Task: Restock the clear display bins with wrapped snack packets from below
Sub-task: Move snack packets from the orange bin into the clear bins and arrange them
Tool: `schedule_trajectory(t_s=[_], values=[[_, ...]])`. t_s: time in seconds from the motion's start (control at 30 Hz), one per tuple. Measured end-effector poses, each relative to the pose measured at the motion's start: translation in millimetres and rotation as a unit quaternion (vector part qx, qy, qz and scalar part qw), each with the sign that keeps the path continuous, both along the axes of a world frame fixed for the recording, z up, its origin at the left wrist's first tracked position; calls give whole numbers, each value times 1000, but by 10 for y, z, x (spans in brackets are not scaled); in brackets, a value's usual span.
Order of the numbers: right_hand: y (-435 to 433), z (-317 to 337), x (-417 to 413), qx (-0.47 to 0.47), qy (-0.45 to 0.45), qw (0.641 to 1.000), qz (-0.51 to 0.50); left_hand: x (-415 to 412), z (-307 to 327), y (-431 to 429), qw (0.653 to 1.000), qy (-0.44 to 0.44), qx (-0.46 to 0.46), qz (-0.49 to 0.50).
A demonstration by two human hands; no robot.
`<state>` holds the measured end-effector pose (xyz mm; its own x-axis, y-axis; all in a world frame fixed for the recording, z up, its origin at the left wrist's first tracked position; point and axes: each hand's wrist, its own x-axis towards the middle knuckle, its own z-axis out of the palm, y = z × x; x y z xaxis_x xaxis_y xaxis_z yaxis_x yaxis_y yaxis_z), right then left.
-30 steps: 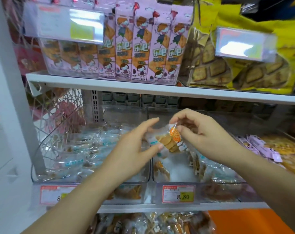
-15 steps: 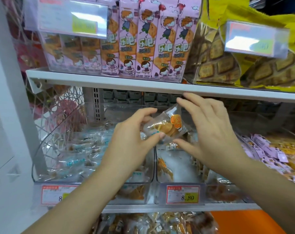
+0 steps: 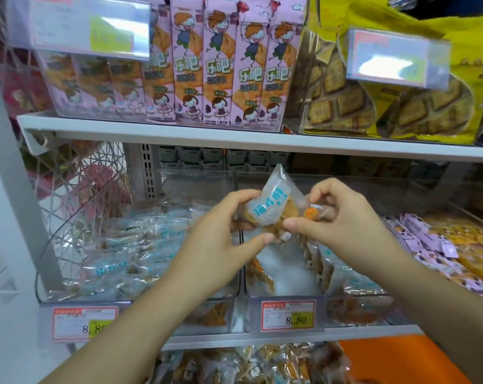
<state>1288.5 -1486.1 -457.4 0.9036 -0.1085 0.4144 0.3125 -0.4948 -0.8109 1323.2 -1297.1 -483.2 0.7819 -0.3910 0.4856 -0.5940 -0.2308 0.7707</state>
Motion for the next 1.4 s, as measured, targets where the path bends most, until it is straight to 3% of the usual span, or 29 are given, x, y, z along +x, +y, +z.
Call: schedule_trajectory(t_s=[0.07,0.17,0.27,0.33,0.37,0.5,0.67,0.77,0.97,1.27,1.4], values=[[12,-57,15,17,38,999,31,25,-29,8,999,16,-23,14],[29,-54,-10,-191,-16,981,-9,27,-11,39,997,-42,28,63],[48,1,-18,-389,-165,906,-20,19,-8,44,981,-120,117,99],[59,-24,33,-457,-165,874,-14,27,-57,29,978,-123,131,109],[55,-34,70,-459,-134,878,-6,39,-91,22,981,-107,127,106],[-149,-77,295,-332,10,943,-31,184,-200,57,990,-43,93,100],[-203,-100,815,-64,51,991,-103,303,-242,102,992,83,81,44],[-72,-139,1182,108,94,986,-82,343,-246,90,991,122,43,20],[90,-288,1510,206,139,966,-77,379,-260,107,990,134,29,7],[-106,-545,1692,60,160,976,-136,369,-249,95,989,149,19,3],[-160,-574,1765,-53,160,975,-143,366,-252,102,988,152,23,1]])
